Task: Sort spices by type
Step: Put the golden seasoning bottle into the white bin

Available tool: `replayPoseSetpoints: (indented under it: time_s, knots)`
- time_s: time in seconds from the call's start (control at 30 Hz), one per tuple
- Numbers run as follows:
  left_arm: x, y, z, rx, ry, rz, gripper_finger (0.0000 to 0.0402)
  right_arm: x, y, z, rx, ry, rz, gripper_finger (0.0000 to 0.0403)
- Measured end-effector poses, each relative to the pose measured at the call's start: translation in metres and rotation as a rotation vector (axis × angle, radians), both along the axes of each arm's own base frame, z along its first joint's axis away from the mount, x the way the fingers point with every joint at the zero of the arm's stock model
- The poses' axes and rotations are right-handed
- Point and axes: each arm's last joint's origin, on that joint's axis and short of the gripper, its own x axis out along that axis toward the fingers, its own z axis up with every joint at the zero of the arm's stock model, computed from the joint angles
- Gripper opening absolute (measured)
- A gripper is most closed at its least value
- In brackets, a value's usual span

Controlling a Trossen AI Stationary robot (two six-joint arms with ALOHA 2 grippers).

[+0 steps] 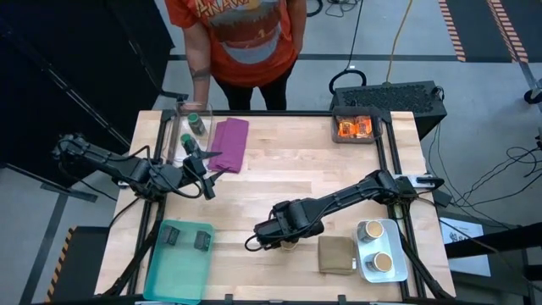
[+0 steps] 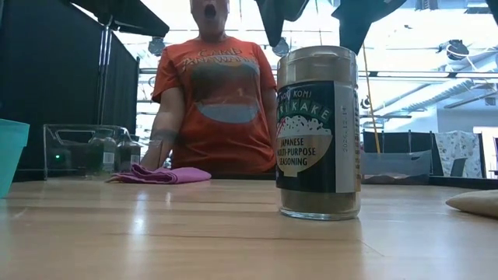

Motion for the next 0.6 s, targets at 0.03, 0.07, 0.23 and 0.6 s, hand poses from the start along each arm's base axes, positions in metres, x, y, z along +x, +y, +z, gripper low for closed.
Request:
replayPoseSetpoints:
  time_s: [0.03, 0.07, 0.23, 0.6]
  knots:
    - [0.0, 0.0, 0.0, 0.0, 0.0, 0.0, 0.0251, 0.0001, 0.0, 0.0, 0.0, -0.001, -0.004, 0.0302]
    - [0.0, 0.0, 0.0, 0.0, 0.0, 0.0, 0.0251, 0.0002, 0.0002, 0.0, -0.001, -0.003, -0.005, 0.0302]
    - [0.0, 0.0, -0.0001, -0.003, -0.002, 0.001, 0.0251, 0.0009, 0.0003, 0.0001, -0.014, -0.015, -0.011, 0.0302]
    - [0.0, 0.0001, -0.0002, -0.017, -0.008, 0.005, 0.0251, 0.0015, 0.002, 0.0002, -0.036, -0.035, -0.043, 0.0302]
